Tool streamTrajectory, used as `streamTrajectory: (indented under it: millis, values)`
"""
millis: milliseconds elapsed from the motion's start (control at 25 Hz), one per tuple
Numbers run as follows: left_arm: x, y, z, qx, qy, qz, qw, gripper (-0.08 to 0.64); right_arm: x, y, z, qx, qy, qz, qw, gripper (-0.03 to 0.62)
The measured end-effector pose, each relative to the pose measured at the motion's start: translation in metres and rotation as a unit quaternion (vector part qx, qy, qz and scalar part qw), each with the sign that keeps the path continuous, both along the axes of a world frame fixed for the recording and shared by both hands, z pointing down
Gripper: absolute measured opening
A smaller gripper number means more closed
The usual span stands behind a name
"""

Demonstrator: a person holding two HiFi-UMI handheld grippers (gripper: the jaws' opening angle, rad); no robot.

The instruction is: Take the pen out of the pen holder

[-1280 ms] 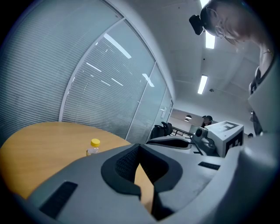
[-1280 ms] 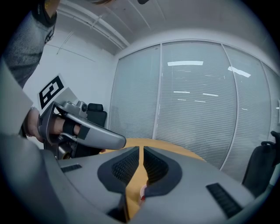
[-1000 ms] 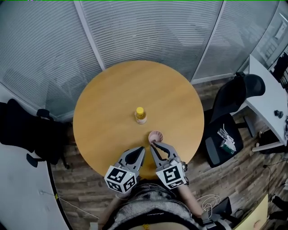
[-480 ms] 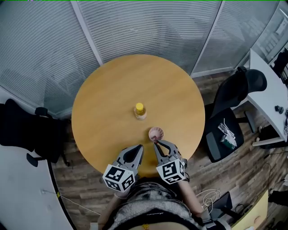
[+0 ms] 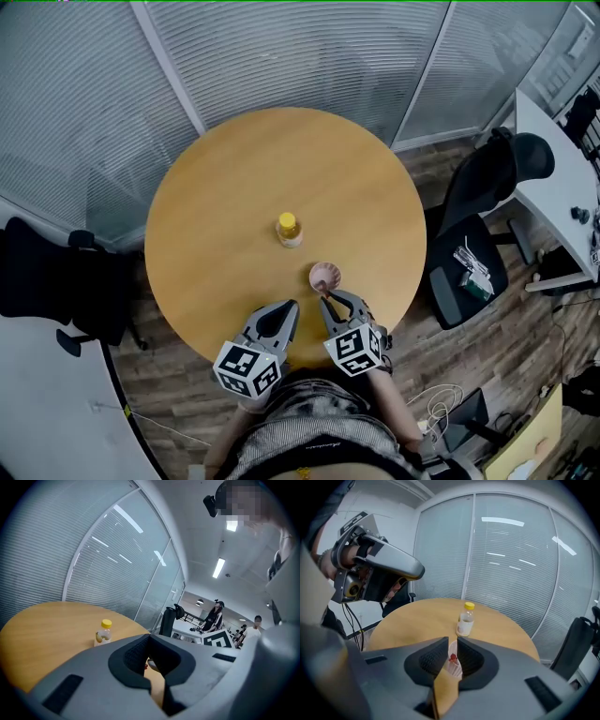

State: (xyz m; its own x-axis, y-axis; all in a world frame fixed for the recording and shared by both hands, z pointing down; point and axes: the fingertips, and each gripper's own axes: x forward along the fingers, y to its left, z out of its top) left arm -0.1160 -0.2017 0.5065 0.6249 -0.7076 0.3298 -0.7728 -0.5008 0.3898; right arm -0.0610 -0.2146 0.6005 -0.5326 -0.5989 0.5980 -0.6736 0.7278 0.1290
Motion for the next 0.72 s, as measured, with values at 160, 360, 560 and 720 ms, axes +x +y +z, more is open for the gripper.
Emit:
streamTrajectory:
  millis: [160,360,560,720]
  values:
    - [-0.002,-0.002,0.002,-0.003,0.001,0.004,1.0,0.005,0.002,-0.002,0.017,-0.022,0.017,0.004,1.0,0.087]
    - [-0.005,-0.003,0.005,-0.007,0.0,0.003,1.0,0.005,0.005,-0.006,0.034,-0.039,0.036,0.011,0.999,0.103]
    - [-0.01,-0.005,0.008,-0.008,0.001,0.0,1.0,0.005,0.005,-0.01,0.048,-0.05,0.05,0.02,0.997,0.106]
    - [-0.012,-0.003,0.007,-0.008,0.0,-0.003,1.0,0.005,0.007,-0.01,0.05,-0.053,0.05,0.025,0.997,0.104]
